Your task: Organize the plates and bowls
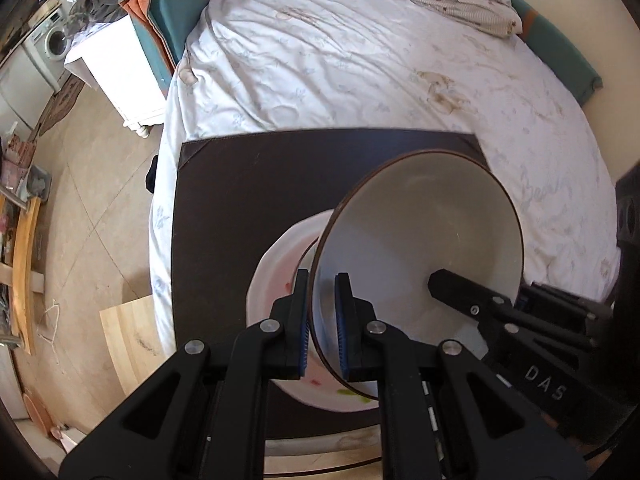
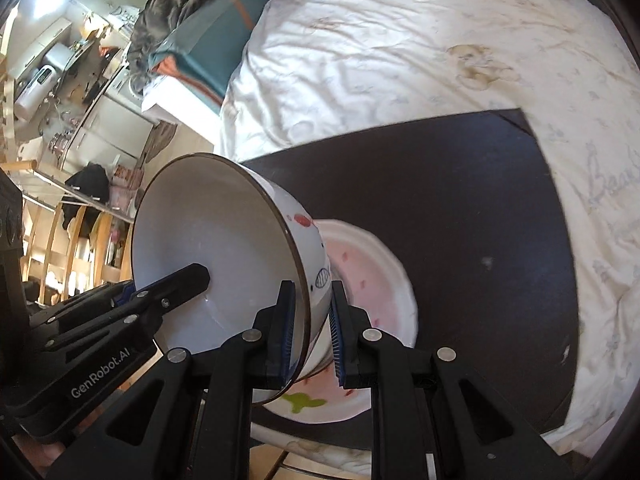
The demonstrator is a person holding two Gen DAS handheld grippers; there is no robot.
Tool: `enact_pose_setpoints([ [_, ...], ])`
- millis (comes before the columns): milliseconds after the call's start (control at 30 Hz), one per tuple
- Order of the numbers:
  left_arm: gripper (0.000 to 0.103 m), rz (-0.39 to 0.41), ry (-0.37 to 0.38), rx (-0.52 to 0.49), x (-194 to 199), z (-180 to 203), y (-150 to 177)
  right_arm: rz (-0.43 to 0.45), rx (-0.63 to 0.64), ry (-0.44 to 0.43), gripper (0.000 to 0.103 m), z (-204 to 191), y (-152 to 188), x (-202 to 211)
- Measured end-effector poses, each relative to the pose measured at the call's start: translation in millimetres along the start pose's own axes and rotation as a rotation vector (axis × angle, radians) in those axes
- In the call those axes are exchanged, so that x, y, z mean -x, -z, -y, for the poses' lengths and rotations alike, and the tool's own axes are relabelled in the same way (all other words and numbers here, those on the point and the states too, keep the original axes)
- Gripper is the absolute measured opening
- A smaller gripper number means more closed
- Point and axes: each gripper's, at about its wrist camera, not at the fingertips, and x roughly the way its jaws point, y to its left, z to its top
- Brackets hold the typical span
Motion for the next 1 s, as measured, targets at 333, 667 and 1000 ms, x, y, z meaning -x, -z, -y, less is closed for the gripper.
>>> enact_pose_setpoints([
  [333, 0.009, 0.015, 0.071, 0.025, -21, -20, 15, -0.05, 0.058, 0.07, 0.021, -15, 15, -20],
  [667, 0.009, 0.004, 0.102, 0.064, -25, -32, 19, -0.049, 0.078, 0.062, 0.03, -17, 14, -16],
  [1000, 0.009, 0.035, 0.092, 0.063, -22, -30, 16, 0.039, 0.063, 0.033, 0.034, -11, 8, 7],
])
